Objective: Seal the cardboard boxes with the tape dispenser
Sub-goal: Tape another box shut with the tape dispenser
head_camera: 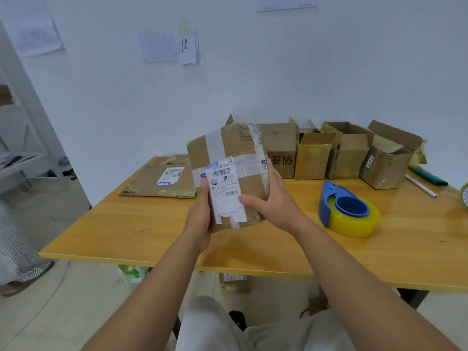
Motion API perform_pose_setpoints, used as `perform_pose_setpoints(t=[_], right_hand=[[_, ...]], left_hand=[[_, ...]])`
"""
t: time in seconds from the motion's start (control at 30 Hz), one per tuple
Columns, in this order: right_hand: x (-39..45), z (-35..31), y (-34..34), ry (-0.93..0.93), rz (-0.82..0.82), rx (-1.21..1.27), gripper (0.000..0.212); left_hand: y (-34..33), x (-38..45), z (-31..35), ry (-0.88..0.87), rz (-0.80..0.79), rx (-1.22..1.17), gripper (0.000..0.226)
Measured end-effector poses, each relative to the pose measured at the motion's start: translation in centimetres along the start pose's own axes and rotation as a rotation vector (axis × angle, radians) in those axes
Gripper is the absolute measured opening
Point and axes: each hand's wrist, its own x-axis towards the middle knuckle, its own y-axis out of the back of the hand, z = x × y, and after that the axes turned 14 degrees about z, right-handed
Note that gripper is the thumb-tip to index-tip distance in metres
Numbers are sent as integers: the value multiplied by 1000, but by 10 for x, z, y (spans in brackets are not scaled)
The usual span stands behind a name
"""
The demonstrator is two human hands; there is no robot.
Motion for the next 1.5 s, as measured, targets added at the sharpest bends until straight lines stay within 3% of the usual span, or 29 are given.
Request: perform_pose_setpoints(t=[0.13,0.27,0.33,0.43,0.53,0.63,0.77,0.87,1.03,1.1,1.2,1.37,1.4,1.5], right_hand=[[15,-7,22,51,-88,-389,120],[33,-14,32,112,-247,-741,114],[39,-17,26,120,-326,-832,110],[46,-20,20,97,-409,-835,106],[54,-21,25,102,-497,-764,108],[57,-19,32,101,-582,-770,110],[47,-13,32,226,-428,-967,100],[34,-2,32,276,-324,-955,85],[26,3,30,268,-283,-921,76],[24,3,31,260,-278,-942,74],[17,15,43,239,-167,-892,69],[-1,65,96,-63,451,-701,53],[-2,76,106,-142,468,-777,53],[-5,98,113,-292,295,-1073,68]], left_hand=[[8,8,-8,44,0,260,57],[18,21,-14,9,105,392,94],[21,25,-18,-170,232,485,104],[26,24,-14,-588,320,611,88],[24,25,1,-938,144,839,82],[19,22,18,-885,-91,986,80],[15,20,27,-882,-82,1248,91],[5,14,22,-910,10,1412,103],[-19,5,19,-982,127,1573,119],[-26,5,18,-1026,120,1576,116],[-35,7,9,-1069,113,1494,91],[-44,11,-2,-1060,128,1514,75],[-43,13,-2,-1069,127,1504,75],[-39,18,-1,-1106,120,1471,77]])
